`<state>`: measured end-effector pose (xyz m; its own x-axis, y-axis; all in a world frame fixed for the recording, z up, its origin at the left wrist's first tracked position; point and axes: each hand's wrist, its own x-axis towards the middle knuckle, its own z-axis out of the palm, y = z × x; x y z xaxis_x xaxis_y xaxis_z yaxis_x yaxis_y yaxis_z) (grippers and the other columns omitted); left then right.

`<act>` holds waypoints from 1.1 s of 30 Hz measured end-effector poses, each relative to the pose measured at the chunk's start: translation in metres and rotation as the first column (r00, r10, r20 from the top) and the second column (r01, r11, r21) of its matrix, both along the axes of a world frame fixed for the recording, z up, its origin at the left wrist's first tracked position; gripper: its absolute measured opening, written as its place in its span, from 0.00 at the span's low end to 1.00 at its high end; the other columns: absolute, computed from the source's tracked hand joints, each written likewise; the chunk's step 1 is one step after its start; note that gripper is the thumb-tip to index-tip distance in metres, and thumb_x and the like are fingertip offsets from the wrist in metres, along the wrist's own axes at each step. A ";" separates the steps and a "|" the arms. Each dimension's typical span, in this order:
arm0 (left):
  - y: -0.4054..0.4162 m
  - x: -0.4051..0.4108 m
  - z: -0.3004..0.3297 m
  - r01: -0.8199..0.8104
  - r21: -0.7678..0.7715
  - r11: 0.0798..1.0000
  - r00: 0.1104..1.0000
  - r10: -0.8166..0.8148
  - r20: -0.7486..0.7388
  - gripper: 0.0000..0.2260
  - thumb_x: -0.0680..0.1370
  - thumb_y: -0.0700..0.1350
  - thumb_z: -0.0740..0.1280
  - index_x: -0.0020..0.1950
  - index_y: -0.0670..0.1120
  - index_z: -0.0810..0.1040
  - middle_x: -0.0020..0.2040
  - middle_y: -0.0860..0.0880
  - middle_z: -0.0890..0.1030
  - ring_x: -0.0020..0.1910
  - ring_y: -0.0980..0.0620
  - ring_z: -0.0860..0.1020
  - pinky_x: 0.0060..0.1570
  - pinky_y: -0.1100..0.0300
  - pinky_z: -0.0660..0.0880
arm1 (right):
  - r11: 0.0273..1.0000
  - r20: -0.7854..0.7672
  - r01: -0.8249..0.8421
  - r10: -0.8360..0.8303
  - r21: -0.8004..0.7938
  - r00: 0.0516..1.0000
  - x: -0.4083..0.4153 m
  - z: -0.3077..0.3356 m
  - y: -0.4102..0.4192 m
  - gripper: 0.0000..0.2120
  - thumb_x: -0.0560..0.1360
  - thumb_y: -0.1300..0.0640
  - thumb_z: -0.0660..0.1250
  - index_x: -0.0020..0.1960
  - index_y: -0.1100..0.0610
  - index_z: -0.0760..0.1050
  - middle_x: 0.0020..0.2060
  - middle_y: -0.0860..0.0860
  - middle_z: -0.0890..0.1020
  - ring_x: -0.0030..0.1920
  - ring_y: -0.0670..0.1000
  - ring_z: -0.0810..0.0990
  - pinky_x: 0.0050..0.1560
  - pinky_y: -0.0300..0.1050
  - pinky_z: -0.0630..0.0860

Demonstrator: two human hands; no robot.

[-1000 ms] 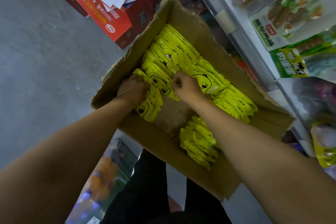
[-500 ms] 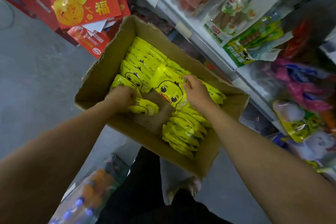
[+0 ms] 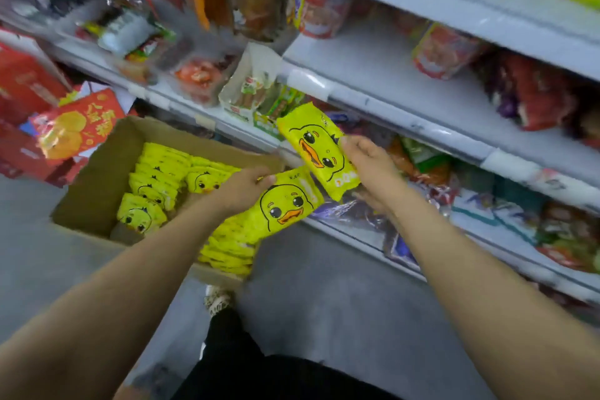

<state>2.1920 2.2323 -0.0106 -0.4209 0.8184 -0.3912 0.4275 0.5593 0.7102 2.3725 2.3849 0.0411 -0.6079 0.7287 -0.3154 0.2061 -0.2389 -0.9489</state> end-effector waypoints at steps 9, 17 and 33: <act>0.119 0.172 0.135 0.375 0.069 0.924 0.876 -0.378 0.299 0.14 0.72 0.50 0.75 0.52 0.45 0.77 0.40 0.55 0.85 0.39 0.62 0.82 0.42 0.68 0.78 | 0.971 -0.378 0.240 -0.218 0.013 0.900 0.209 0.144 0.048 0.14 0.72 0.64 0.69 0.56 0.54 0.76 0.43 0.48 0.86 0.40 0.48 0.85 0.38 0.45 0.82; 0.222 0.268 0.219 0.617 0.210 0.759 0.735 -0.651 0.192 0.15 0.70 0.37 0.76 0.54 0.43 0.78 0.47 0.46 0.85 0.43 0.50 0.84 0.40 0.57 0.81 | 0.834 -0.404 0.527 -0.430 0.165 0.807 0.308 0.207 0.108 0.18 0.71 0.64 0.73 0.59 0.57 0.76 0.47 0.53 0.86 0.44 0.53 0.85 0.46 0.53 0.83; 0.405 0.375 0.315 0.813 0.209 0.544 0.580 -0.790 -0.201 0.42 0.65 0.52 0.79 0.74 0.44 0.63 0.73 0.44 0.66 0.70 0.47 0.67 0.63 0.58 0.68 | 0.527 -0.472 0.806 -0.657 0.270 0.588 0.422 0.277 0.233 0.24 0.69 0.60 0.77 0.63 0.59 0.75 0.53 0.53 0.85 0.49 0.52 0.85 0.48 0.45 0.81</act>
<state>2.5673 2.6372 0.3039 0.4431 0.8885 -0.1190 0.6629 -0.2354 0.7107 2.7949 2.6176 0.3184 0.2068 0.9536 0.2188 -0.1389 0.2500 -0.9582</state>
